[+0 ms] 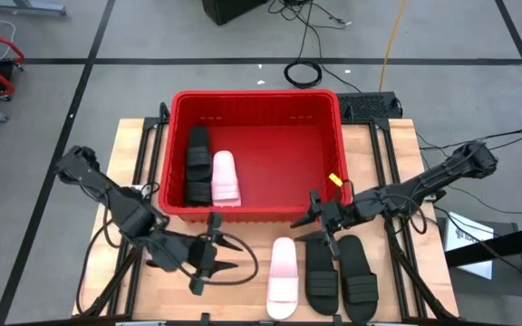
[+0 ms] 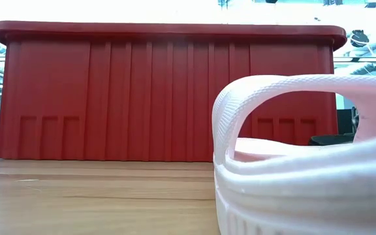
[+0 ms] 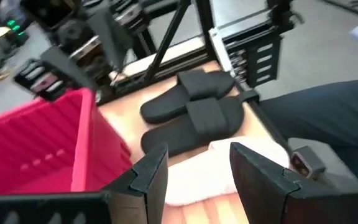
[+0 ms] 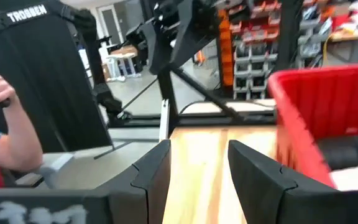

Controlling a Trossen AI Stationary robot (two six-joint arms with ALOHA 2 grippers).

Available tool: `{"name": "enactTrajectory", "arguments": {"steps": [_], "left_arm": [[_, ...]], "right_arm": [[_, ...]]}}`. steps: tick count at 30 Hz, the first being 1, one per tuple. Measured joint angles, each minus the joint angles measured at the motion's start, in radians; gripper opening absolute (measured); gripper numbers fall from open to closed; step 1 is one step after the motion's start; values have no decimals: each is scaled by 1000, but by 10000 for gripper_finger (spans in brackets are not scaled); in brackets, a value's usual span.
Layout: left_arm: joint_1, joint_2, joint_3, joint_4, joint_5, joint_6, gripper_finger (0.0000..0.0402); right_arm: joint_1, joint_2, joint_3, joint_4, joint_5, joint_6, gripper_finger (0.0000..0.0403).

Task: Pick and place slides into bin
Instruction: Put the white slipper into the red bin

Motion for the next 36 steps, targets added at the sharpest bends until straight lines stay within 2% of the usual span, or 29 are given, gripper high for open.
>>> {"name": "enactTrajectory", "arguments": {"steps": [3, 8, 14, 23, 27, 30, 36], "left_arm": [[-16, 8, 0, -13, -40, -15, 168], [-58, 4, 0, -91, -144, -134, 168], [-108, 2, 0, -135, -231, -237, 168], [-152, 5, -3, -133, -299, -323, 168], [-157, 13, -49, -125, -331, -402, 168], [-152, 15, -93, -95, -358, -388, 168], [-111, 14, -98, -65, -364, -393, 168]], "right_arm": [[6, 25, 0, 6, 0, 38, 153], [9, 63, 0, 7, -4, 105, 153], [30, 130, 0, 5, -55, 172, 153], [85, 234, 0, 8, -80, 289, 153], [102, 267, 0, 7, -78, 337, 153], [116, 284, 0, 8, -77, 344, 153], [146, 325, 0, 38, -77, 369, 153]]}}
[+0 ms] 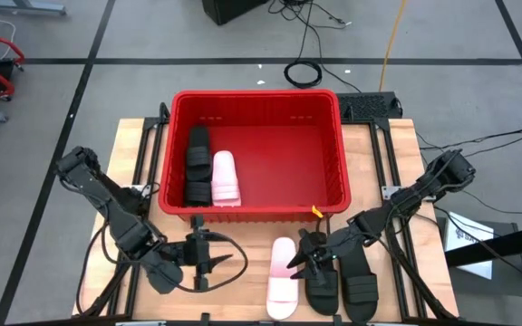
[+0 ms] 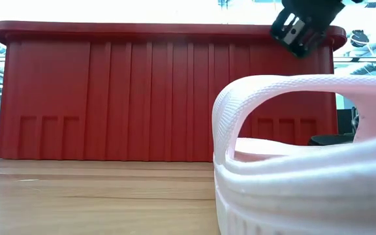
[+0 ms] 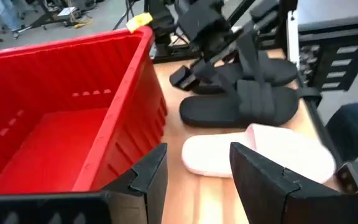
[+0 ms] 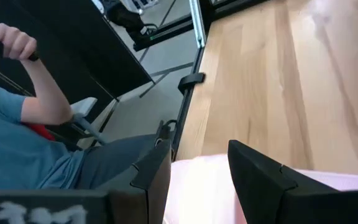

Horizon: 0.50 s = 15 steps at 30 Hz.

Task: Pick and place slides into bin
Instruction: Put the white slipper into the red bin

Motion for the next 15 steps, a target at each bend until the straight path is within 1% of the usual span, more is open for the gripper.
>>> {"name": "enactTrajectory", "arguments": {"steps": [5, 8, 10, 15], "left_arm": [[21, 0, 0, 74, 12, 24, 168], [21, -2, 0, 73, 105, 12, 168], [16, -1, -1, 89, 138, 3, 168], [11, -2, -1, 101, 126, 10, 168]], "right_arm": [[8, 25, 0, -7, 5, 12, 153], [9, 41, 0, -31, 4, 36, 153], [6, 55, 0, -40, 5, 46, 153], [-20, 97, 0, -40, 5, 75, 153]]}}
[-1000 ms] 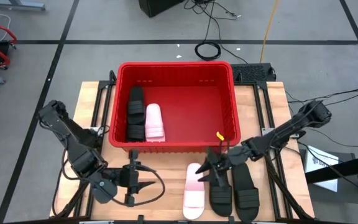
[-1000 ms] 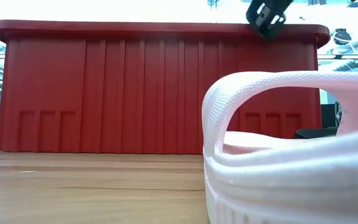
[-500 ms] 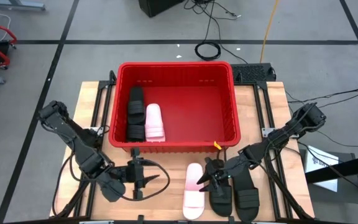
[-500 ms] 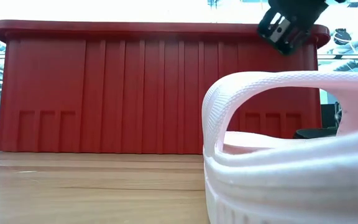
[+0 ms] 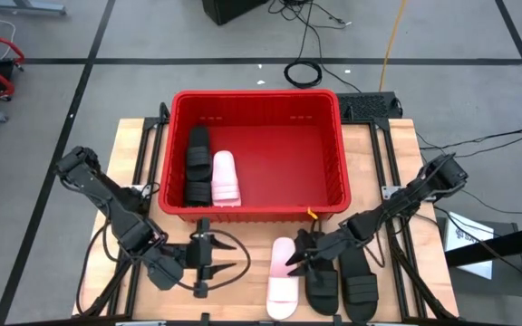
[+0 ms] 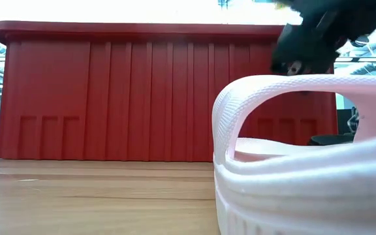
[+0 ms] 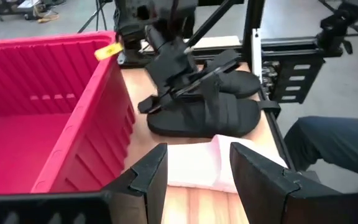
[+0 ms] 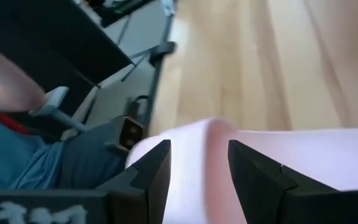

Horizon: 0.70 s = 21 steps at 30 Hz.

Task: Pick and place slides into bin
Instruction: Put the white slipper into the red bin

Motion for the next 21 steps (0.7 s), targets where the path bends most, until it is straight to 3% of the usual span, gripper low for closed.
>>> {"name": "enactTrajectory", "arguments": {"steps": [21], "left_arm": [[-4, 0, 0, -14, 2, 43, 168]], "right_arm": [[-38, 217, 57, 113, -251, 66, 153]]}}
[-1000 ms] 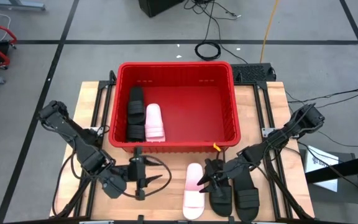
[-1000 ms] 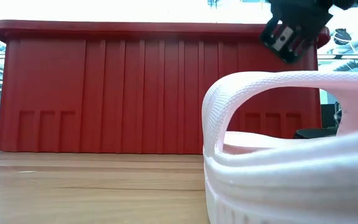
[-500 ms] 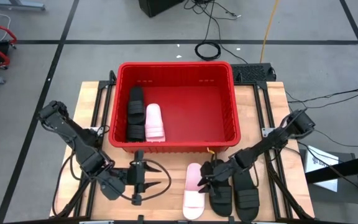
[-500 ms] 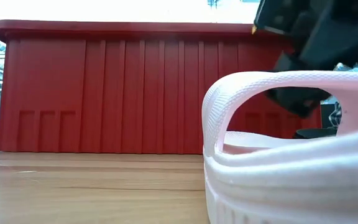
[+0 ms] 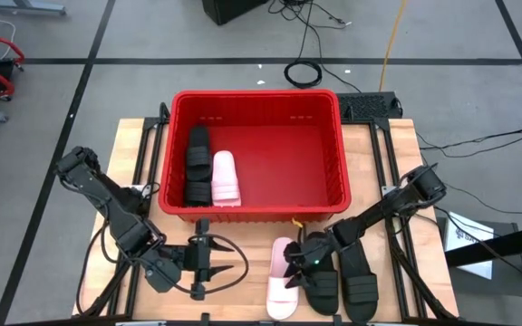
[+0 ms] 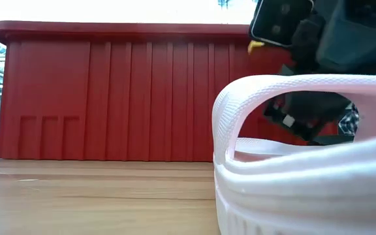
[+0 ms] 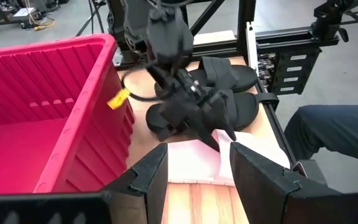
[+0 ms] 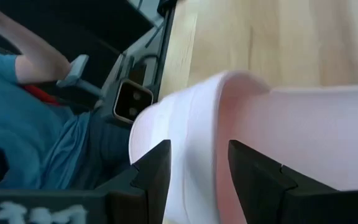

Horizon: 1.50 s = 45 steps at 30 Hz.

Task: Pick and place slides into bin
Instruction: Put the white slipper into the red bin

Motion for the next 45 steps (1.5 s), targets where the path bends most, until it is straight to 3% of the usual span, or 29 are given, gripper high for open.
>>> {"name": "enactTrajectory", "arguments": {"steps": [13, 24, 32, 45], "left_arm": [[1, 0, 0, -7, 0, -2, 168], [1, 0, 0, -7, 0, -2, 168], [1, 0, 0, -8, 0, -1, 168], [1, 0, 0, -7, -1, 25, 168]], "right_arm": [[0, 29, 18, 7, -46, 6, 141], [-14, 29, 17, 6, -118, -86, 10], [-24, 29, 16, 33, -120, -164, 6], [-28, 29, 15, 379, -153, -222, 5]]}}
